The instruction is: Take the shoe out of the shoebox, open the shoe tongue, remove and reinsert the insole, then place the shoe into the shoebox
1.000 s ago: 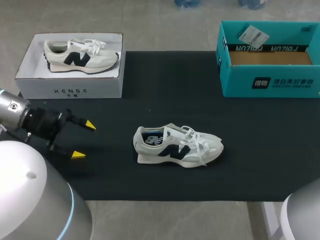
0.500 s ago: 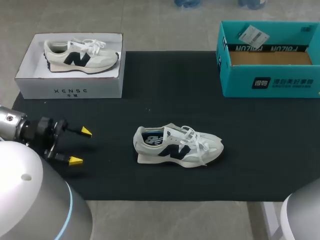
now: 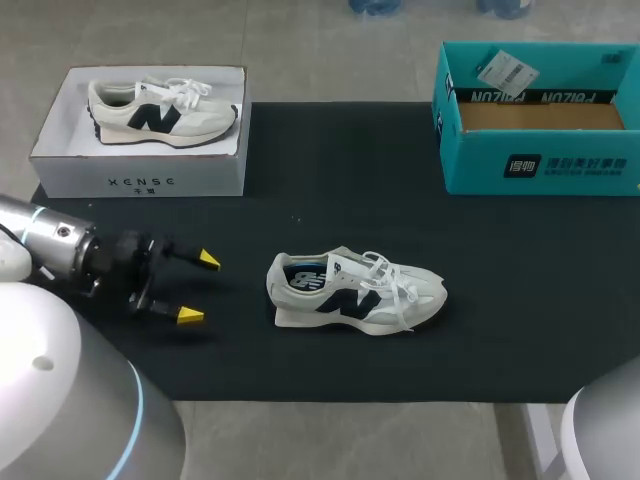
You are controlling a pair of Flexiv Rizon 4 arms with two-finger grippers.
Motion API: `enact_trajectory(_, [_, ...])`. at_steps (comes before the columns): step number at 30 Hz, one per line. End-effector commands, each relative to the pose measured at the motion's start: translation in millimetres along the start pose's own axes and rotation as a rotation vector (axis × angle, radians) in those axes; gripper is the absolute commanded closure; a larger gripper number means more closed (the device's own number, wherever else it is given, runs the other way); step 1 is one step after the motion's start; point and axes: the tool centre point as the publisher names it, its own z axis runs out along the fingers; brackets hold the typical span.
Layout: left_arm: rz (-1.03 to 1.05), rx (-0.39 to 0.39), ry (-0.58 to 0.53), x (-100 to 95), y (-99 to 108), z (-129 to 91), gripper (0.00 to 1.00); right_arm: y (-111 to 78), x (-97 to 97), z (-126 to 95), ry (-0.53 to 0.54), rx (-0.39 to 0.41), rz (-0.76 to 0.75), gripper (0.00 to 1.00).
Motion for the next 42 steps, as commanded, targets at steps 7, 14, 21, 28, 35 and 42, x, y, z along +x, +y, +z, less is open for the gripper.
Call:
enact_trajectory(7, [-0.024,0.005,0.024,-13.9,9,42,0.00,3.2,-1.3,-1,0.003,0.008,0.001,0.00])
enact_trajectory(14, [-0.035,0.023,0.030,-16.7,7,57,0.00,3.2,-1.3,-1,0.003,0.008,0.001,0.00])
enact_trajectory(21, [-0.032,0.017,0.037,-14.8,0,71,0.00,3.2,-1.3,-1,0.003,0.008,0.001,0.00])
enact_trajectory(28, [-0.016,0.007,0.029,-13.0,-9,82,0.00,3.2,-1.3,-1,0.003,0.008,0.001,0.00])
enact_trajectory(35, [-0.005,-0.018,-0.002,-14.2,-13,93,0.00,3.2,-1.3,-1,0.003,0.008,0.001,0.00])
enact_trajectory(42, [-0.013,-0.030,-0.009,-17.8,-9,104,0.00,3.2,-1.3,-1,0.003,0.008,0.001,0.00])
